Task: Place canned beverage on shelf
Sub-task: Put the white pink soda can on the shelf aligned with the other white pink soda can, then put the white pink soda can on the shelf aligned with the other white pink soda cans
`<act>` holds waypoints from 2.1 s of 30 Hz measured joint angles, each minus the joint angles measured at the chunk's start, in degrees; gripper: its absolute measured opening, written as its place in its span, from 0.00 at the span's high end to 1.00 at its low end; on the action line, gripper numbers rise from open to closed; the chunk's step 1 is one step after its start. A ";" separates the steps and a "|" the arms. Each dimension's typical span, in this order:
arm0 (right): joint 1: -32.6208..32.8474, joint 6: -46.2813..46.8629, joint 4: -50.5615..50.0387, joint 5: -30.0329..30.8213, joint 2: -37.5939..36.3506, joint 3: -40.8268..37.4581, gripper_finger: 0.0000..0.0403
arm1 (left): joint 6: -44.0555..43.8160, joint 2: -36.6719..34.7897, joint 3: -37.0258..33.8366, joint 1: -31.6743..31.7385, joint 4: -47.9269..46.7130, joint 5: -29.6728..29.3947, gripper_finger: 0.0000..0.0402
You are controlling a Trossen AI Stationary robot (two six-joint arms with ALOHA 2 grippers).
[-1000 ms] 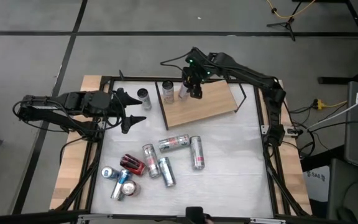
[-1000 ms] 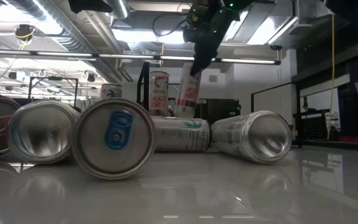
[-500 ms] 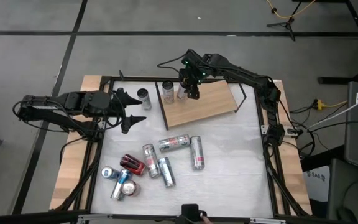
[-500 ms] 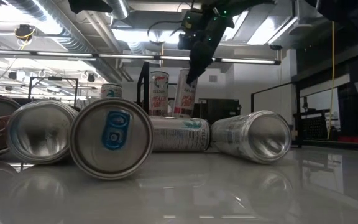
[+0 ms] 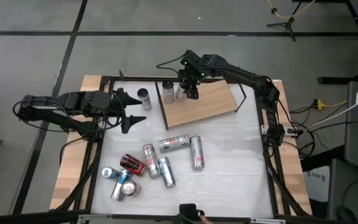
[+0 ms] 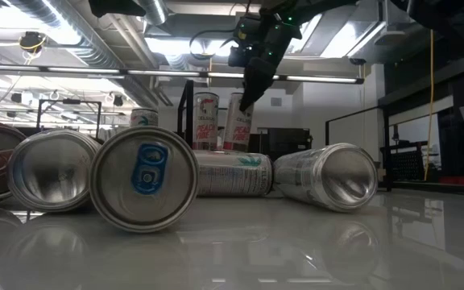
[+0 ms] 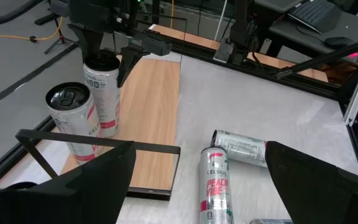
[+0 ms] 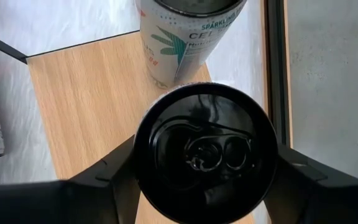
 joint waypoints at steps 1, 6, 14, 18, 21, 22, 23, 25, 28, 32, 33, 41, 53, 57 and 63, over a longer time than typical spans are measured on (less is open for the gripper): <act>0.00 0.00 0.47 -0.14 0.08 0.00 0.39 | 0.00 0.00 0.00 0.00 0.00 0.00 0.12; 0.00 -0.02 1.03 -0.52 0.13 0.00 0.39 | 0.00 0.00 0.00 0.00 0.00 0.02 0.12; 0.00 -0.02 1.51 -0.48 0.18 0.00 0.39 | 0.00 0.00 0.00 0.00 0.00 0.01 0.12; 0.00 -0.04 1.51 -0.48 0.18 0.00 0.39 | 0.00 0.00 0.00 0.00 0.00 0.02 0.12; 0.00 -0.04 1.51 -0.46 0.18 0.00 0.39 | 0.00 0.00 0.00 0.00 0.00 0.01 0.12; 0.00 -0.04 1.54 -0.46 0.18 0.00 0.39 | 0.00 0.00 0.00 0.00 0.00 0.01 0.12; 0.00 -0.04 1.54 -0.46 0.18 0.00 0.39 | 0.00 0.00 0.00 0.01 0.00 0.02 0.12; 0.00 -0.04 1.55 -0.46 0.18 0.00 0.39 | 0.00 0.00 0.00 0.02 0.00 0.02 0.12; 0.00 -0.04 1.57 -0.46 0.18 0.00 0.37 | 0.00 0.00 0.00 0.00 0.00 0.02 0.12; 0.00 -0.04 1.98 -0.46 0.18 0.00 0.28 | 0.00 0.00 0.00 0.01 0.00 0.02 0.12; 0.00 -0.04 2.19 -0.48 0.18 0.00 0.26 | 0.00 0.00 0.00 0.01 0.00 0.02 0.12; 0.00 -0.07 2.58 -0.48 0.16 0.00 0.17 | 0.00 0.00 0.00 0.00 0.00 0.02 0.12; 0.00 -0.07 1.40 -0.37 -0.12 0.00 0.19 | 0.35 0.00 0.00 0.00 0.07 0.02 0.12; 0.04 -0.07 0.43 3.69 -1.40 0.00 0.19 | 0.33 0.00 0.00 0.00 0.13 0.02 0.12; 0.00 -0.07 -1.17 7.84 -4.73 0.00 0.19 | 0.26 0.00 0.00 0.02 1.48 0.02 0.12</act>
